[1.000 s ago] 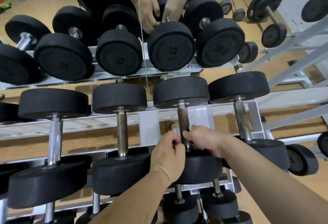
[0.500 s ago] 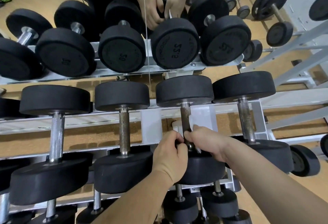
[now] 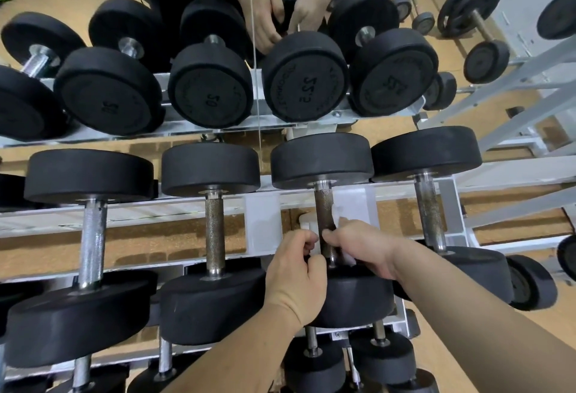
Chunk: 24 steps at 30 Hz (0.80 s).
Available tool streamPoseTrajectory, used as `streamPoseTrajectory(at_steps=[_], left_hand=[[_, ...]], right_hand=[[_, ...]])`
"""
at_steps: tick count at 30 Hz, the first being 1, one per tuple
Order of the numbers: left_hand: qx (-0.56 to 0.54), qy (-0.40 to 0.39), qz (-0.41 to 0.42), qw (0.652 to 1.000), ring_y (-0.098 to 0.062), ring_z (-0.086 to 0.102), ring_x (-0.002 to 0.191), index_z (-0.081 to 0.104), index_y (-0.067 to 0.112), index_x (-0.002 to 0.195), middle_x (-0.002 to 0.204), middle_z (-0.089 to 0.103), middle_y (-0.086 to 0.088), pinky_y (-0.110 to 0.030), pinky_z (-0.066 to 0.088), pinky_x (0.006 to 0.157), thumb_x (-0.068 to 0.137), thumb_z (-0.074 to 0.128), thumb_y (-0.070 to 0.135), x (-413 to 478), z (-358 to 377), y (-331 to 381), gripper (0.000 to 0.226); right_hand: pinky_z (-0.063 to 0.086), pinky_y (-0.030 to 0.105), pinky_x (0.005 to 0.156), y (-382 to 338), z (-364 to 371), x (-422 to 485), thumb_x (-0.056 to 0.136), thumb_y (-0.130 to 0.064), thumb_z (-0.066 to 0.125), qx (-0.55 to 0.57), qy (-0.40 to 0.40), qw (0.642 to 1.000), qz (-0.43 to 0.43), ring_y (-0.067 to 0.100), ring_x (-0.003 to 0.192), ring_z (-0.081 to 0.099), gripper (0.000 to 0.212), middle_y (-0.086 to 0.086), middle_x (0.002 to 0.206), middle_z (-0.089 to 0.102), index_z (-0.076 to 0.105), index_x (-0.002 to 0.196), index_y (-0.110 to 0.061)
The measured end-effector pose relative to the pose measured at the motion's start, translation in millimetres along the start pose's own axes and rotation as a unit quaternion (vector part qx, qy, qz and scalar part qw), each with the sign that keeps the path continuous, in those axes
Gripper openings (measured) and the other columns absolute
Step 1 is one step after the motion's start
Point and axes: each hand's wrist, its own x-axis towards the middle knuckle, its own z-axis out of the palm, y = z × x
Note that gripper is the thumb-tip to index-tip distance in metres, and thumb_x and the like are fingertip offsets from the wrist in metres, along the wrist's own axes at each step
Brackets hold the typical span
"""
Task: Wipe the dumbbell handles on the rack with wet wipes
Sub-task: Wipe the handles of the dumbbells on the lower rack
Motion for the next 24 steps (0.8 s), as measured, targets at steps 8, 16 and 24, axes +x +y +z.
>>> streamPoseTrajectory(at_steps=[8,16,24], left_hand=[[-0.003,0.001,-0.002,1.000,-0.004,0.058,0.100,0.055,0.039,0.105,0.105,0.060,0.021,-0.033,0.052,0.090,0.085,0.039,0.035,1,0,2,0.026],[-0.019,-0.004,-0.007,1.000,-0.007,0.057,0.089,0.051,0.039,0.094,0.094,0.061,0.016,-0.035,0.050,0.082,0.083,0.039,0.033,0,0,0,0.018],[-0.023,0.000,-0.008,1.000,-0.012,0.047,0.068,0.044,0.031,0.088,0.078,0.052,0.009,-0.033,0.043,0.063,0.082,0.039,0.031,1,0,0,0.008]], right_hand=[[0.052,0.043,0.093,-38,0,43,0.103,-0.021,0.055,0.229,0.104,0.967,-0.028,0.027,0.090,0.061,0.013,0.009,0.094,0.066,0.064,0.104,-0.011],[0.046,0.032,0.075,-2,12,12,0.093,-0.036,0.061,-0.024,-0.012,0.999,0.031,0.020,0.091,0.058,0.074,0.007,0.111,0.062,0.024,0.155,-0.021],[0.053,0.040,0.078,-43,-1,37,0.103,-0.013,0.052,0.222,0.104,0.969,-0.032,0.020,0.065,0.057,0.016,0.002,0.068,0.061,0.062,0.090,-0.013]])
